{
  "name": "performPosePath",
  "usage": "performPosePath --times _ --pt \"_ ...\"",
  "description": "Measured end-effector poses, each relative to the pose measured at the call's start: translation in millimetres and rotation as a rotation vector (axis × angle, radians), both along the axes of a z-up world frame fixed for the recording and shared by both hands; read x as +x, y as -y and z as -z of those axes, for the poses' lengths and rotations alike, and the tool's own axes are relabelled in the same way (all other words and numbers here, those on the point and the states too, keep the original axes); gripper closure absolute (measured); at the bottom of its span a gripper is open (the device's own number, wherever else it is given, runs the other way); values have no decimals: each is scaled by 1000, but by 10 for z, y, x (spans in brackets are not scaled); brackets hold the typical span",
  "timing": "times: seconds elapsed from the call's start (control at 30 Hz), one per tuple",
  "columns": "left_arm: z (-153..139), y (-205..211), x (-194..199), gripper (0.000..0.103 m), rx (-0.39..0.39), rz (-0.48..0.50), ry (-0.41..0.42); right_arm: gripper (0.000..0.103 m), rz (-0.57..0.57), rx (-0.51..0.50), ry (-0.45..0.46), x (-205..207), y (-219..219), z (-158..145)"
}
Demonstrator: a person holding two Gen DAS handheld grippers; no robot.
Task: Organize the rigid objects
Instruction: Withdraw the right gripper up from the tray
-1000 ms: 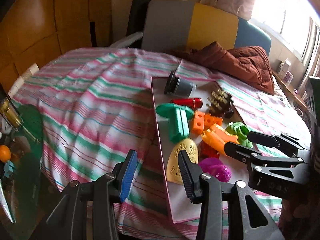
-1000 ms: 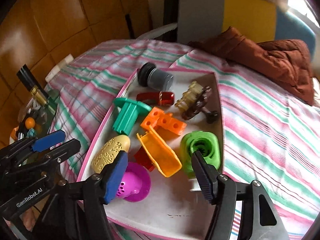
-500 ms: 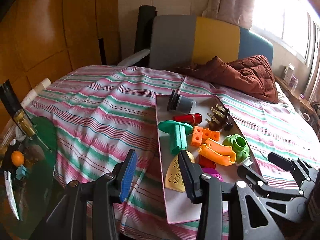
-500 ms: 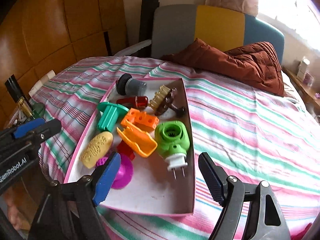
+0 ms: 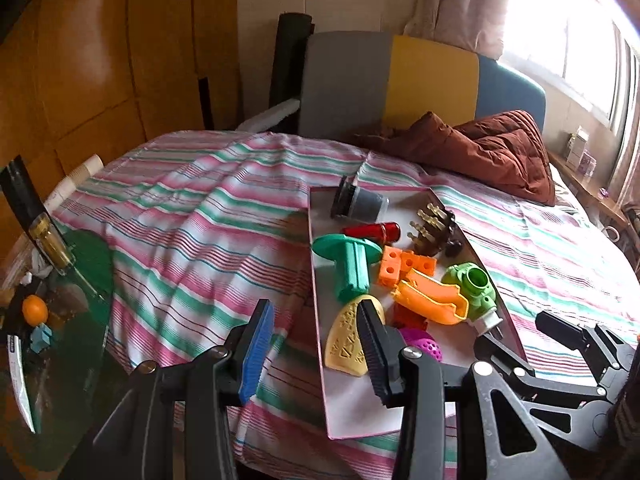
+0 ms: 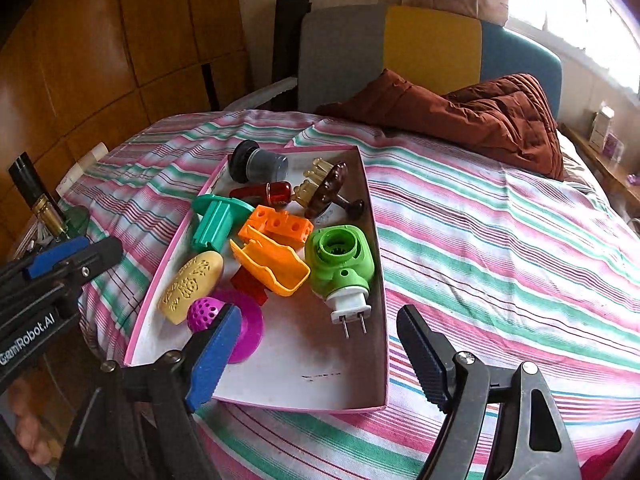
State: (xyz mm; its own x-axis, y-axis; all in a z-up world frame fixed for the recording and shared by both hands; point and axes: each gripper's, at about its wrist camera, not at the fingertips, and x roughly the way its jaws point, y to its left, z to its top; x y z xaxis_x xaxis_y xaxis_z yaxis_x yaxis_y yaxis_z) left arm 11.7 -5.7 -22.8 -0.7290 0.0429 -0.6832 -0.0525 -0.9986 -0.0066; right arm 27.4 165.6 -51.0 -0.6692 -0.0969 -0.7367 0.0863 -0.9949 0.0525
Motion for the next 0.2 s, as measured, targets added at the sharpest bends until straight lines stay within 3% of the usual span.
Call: performPosePath --times 0.2 --pt "-24 24 9 61 -8 -4 -18 22 7 1 -10 1 -4 -26"
